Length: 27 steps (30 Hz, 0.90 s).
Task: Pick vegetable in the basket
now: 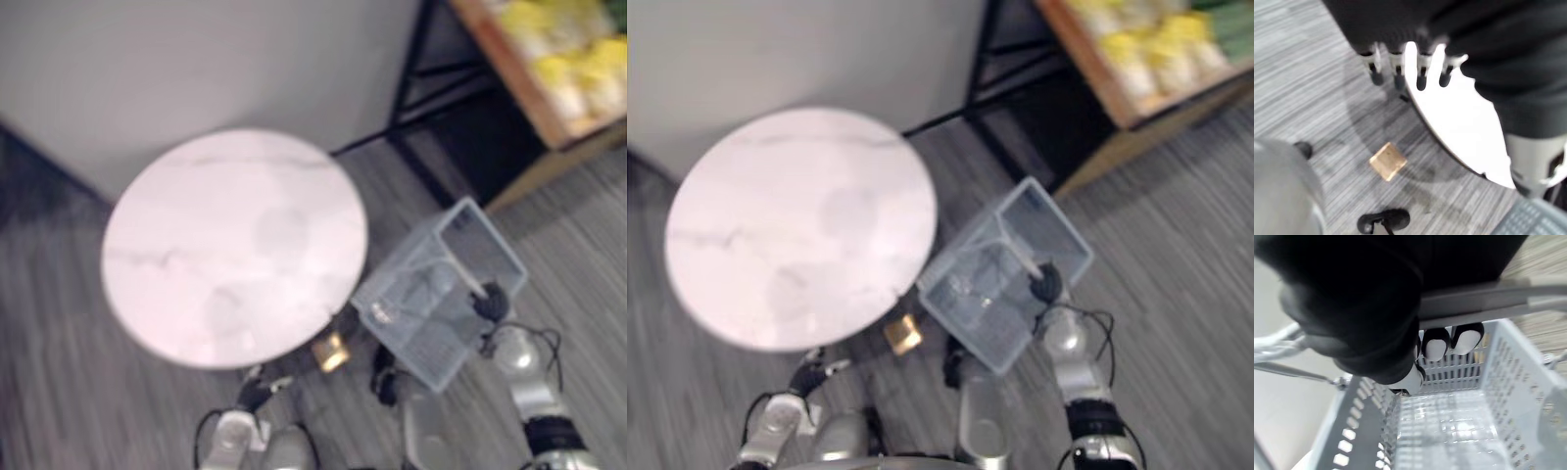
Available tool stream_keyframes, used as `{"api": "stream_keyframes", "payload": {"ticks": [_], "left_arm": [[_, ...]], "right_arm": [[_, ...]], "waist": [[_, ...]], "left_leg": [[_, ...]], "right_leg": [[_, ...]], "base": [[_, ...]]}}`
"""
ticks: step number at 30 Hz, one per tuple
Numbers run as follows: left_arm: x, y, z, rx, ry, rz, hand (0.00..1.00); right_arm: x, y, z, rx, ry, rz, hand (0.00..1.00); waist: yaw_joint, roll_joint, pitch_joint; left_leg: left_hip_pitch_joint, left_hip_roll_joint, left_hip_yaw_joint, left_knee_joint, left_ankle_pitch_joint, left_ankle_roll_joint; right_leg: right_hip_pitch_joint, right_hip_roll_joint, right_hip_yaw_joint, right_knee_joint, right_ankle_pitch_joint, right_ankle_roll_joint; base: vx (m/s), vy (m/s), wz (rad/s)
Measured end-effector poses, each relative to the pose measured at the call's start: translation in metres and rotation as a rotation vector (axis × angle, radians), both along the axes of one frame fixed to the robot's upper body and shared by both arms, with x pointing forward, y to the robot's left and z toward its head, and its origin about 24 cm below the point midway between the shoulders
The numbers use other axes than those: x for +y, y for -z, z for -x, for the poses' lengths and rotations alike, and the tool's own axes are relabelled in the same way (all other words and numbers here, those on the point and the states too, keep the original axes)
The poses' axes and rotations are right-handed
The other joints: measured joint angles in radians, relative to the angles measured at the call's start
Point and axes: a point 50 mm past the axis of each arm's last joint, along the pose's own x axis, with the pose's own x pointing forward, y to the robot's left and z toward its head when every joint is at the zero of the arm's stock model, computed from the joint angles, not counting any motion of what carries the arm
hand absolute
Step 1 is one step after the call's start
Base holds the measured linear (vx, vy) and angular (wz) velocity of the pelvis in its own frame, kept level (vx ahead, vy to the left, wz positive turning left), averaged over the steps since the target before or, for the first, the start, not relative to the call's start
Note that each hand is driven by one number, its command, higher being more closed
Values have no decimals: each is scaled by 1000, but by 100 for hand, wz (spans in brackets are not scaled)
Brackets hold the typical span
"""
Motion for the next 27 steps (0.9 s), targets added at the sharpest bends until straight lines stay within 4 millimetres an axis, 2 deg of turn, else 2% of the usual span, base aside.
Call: {"api": "stream_keyframes", "payload": {"ticks": [1,2,3,4,5,6,7,8,9,10,11,12,13,14,15,16,18,21,23,24,25,27], "left_arm": [[10,-2,0,0,-2,-27,0],[12,-3,1,-3,-8,-24,0],[12,-2,0,1,-17,-23,0],[8,0,3,18,-6,-14,0],[6,2,5,23,0,-8,0],[3,4,9,34,-4,2,0],[2,8,15,57,-17,11,0],[2,11,19,73,-29,17,0],[-6,15,24,87,-38,44,0],[-10,17,27,98,-43,60,0],[-12,18,28,102,-43,65,0],[-11,20,32,114,-54,69,0],[-10,24,40,141,-73,72,0],[-10,25,45,153,-88,79,0],[-6,24,47,143,-118,77,0],[-2,24,47,142,-142,66,0],[-4,22,43,115,-164,78,0],[-8,21,39,91,-187,107,0],[-14,22,42,93,-200,123,0],[-15,23,44,98,-204,127,0],[-16,24,45,101,-206,127,0],[-12,24,49,109,-211,117,0]], "right_arm": [[3,7,4,15,18,-32,100],[-3,11,10,19,65,-72,100],[-7,14,14,21,93,-96,100],[-13,20,22,41,124,-116,100],[-15,23,25,49,140,-132,100],[-14,29,27,68,147,-150,100],[-9,33,27,75,146,-184,100],[-8,35,27,78,156,-197,100],[-8,44,31,113,182,-226,100],[-10,55,39,152,214,-267,100],[-11,60,43,171,224,-271,100],[-12,68,50,206,246,-290,100],[-12,78,59,254,257,-294,100],[-13,83,63,279,266,-295,100],[-15,89,69,312,280,-293,100],[-20,101,80,369,318,-300,100],[-30,114,97,435,403,-319,100],[-41,128,122,501,524,-359,100],[-47,140,148,573,608,-385,100],[-47,143,156,600,623,-385,100],[-44,149,170,649,640,-390,100],[-38,157,191,703,674,-412,100]], "waist": [[6,-27,-50],[20,-33,-75],[8,-37,-89],[-12,-5,-114],[-8,4,-133],[-1,1,-166],[4,3,-175],[5,11,-180],[9,26,-196],[16,26,-207],[21,27,-207],[25,27,-207],[32,28,-207],[41,28,-208],[54,27,-209],[53,28,-209],[54,34,-207],[70,44,-207],[101,66,-218],[110,70,-224],[114,68,-230],[108,43,-240]], "left_leg": [[-26,-47,48,-112,-19,52],[-1,-48,154,-180,47,42],[16,-46,186,-184,51,39],[23,-30,238,-180,52,36],[24,-25,272,-179,53,34],[24,-15,352,-143,53,33],[24,6,412,-64,57,26],[12,28,427,-1,54,19],[-2,58,428,48,36,-13],[7,62,426,8,36,-28],[8,78,425,14,40,-34],[-10,133,399,105,39,-20],[-59,160,260,223,16,35],[-84,146,164,252,8,35],[-119,107,25,267,3,24],[-187,53,-113,273,2,15],[-288,31,-127,278,3,15],[-373,-3,-77,122,69,28],[-378,-13,-62,-46,184,31],[-369,-17,-63,-41,201,42],[-362,-39,-71,-15,198,64],[-325,-82,-63,-34,191,102]], "right_leg": [[11,57,54,-160,109,57],[7,19,-89,-8,-108,37],[15,-9,-150,75,-193,63],[48,-51,-258,129,-276,116],[65,-73,-307,136,-293,115],[89,-95,-397,117,-299,102],[115,-68,-422,48,-291,97],[132,-37,-390,-10,-274,105],[163,26,-316,-118,-223,108],[192,62,-241,-184,-192,108],[207,73,-211,-199,-187,108],[235,102,-137,-218,-188,108],[267,130,-74,-233,-189,107],[276,139,-36,-235,-196,101],[292,150,17,-236,-200,103],[317,152,73,-242,-203,106],[344,146,98,-258,-207,113],[376,123,121,-267,-223,142],[401,120,164,-272,-242,173],[408,119,179,-265,-250,186],[412,106,200,-228,-282,206],[364,45,204,-15,-363,285]], "base": [[-214,30,-253],[-221,33,-231],[-98,-16,-178],[40,-17,-114],[105,-52,-168],[140,-106,-208],[153,-146,-198],[138,-188,-185],[98,-180,-177],[62,-132,-183],[52,-89,-175],[92,-64,-177],[92,-64,-185],[79,-30,-183],[80,28,-176],[102,40,-145],[115,94,-82],[150,180,-55],[230,205,-75],[306,244,-68],[361,246,-43],[361,223,-14]]}}
